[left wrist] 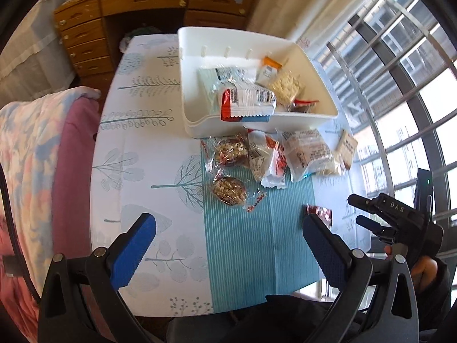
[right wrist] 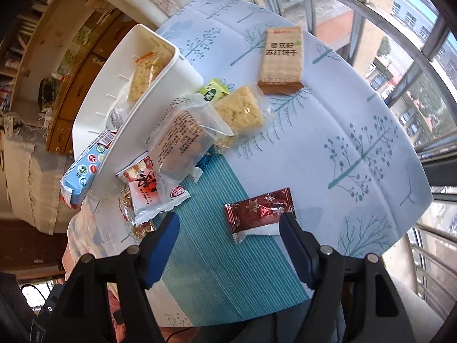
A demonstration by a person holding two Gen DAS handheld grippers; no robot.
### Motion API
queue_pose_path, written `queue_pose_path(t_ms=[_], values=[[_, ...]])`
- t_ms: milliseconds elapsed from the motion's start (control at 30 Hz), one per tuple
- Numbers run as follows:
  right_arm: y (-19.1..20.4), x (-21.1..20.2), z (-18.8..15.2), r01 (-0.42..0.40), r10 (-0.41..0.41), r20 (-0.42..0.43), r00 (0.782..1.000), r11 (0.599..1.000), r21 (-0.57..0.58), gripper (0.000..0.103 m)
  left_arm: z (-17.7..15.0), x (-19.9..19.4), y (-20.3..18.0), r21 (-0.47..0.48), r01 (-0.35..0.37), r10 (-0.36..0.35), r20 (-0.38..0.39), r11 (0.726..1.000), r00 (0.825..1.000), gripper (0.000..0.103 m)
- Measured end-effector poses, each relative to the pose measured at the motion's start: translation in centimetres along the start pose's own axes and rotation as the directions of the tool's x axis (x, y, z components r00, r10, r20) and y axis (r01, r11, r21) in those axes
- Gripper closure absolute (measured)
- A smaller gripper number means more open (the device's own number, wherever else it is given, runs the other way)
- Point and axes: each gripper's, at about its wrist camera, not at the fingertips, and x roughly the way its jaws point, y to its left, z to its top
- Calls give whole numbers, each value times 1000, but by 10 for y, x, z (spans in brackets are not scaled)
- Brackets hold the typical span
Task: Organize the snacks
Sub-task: 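Grasp a clear walnut bag with the left gripper while the right grasps the dark red wrapped packet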
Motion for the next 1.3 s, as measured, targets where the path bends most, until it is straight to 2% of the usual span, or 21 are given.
queue_pose_path(t_ms=[200, 400, 667, 767, 933, 1000, 1033, 1133, 1200, 1300], values=[[-15, 11, -18, 35, -31, -24, 999, 982, 184, 30, 14, 24, 5, 122, 30, -20, -85, 992, 996, 1], [-32, 20, -31, 16, 5, -54, 999, 926, 378, 30, 16, 50, 0, 224, 41, -6, -155, 974, 988, 1], [-49, 39, -31, 22, 47, -116, 992, 846, 533, 30, 15, 90, -9, 247, 45, 12, -224, 968, 974, 1], [-57, 51, -27, 40, 68, -155, 986, 800, 599, 30, 16, 103, -12, 233, 33, 25, -240, 972, 971, 1], [-66, 68, -18, 100, 62, -224, 973, 760, 642, 31, 21, 122, -19, 233, 7, 52, -244, 973, 968, 1], [-69, 74, -13, 103, 77, -237, 968, 742, 662, 39, 24, 131, -21, 229, -5, 65, -254, 973, 965, 1], [-71, 76, -11, 106, 80, -241, 967, 736, 669, 40, 25, 136, -22, 227, -12, 72, -260, 974, 963, 1], [-72, 82, -1, 118, 76, -255, 964, 736, 667, 41, 25, 147, -26, 221, -24, 87, -277, 975, 957, 1], [-71, 85, 7, 126, 74, -264, 962, 737, 665, 48, 26, 155, -28, 217, -36, 100, -292, 976, 951, 1], [-70, 90, 16, 143, 65, -282, 957, 741, 656, 51, 27, 165, -29, 216, -57, 123, -306, 975, 944, 1]])
